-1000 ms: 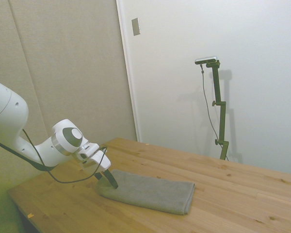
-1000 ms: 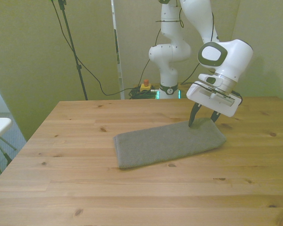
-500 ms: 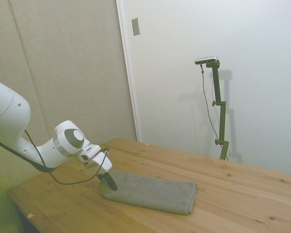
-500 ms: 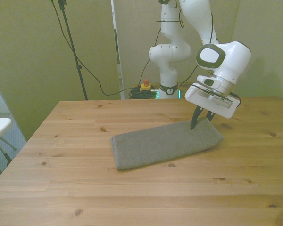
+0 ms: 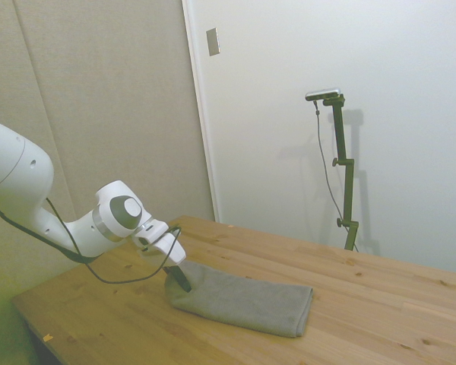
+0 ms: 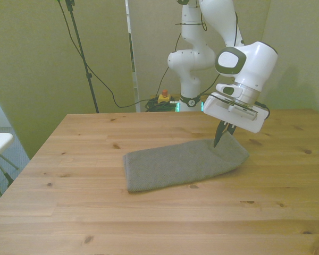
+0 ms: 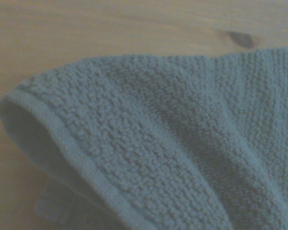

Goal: Fold the towel

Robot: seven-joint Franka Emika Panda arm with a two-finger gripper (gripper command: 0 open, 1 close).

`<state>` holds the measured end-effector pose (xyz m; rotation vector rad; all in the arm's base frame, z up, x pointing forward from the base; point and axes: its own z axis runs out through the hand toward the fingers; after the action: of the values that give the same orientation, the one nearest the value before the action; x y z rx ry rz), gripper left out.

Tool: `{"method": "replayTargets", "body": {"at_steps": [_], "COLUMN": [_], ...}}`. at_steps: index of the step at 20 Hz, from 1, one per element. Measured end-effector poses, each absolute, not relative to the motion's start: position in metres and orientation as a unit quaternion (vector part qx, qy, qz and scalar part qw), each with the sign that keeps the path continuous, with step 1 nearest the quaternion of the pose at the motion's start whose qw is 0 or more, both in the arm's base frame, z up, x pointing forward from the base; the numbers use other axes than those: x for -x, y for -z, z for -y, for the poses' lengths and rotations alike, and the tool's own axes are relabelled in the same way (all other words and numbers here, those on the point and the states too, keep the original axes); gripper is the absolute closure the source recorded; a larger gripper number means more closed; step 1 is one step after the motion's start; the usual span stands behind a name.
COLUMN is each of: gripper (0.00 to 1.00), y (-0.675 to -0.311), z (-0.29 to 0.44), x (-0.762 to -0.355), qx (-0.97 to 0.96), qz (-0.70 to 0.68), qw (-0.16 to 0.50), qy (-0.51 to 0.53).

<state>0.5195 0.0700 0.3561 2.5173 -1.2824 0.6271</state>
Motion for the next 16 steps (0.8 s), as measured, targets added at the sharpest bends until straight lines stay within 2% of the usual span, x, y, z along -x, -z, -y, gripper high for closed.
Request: {"method": "replayTargets", "body": {"at_steps": [8, 16], "gripper": [1.00, 1.00], "y": [-0.399, -0.415], "z": [-0.016, 0.022], "x": [-0.557, -0.574], "qx": [-0.844, -0.844], "qz": [0.483, 0.500], "qw": [0.075, 0.002], "qy": [-0.221, -0.194]}}
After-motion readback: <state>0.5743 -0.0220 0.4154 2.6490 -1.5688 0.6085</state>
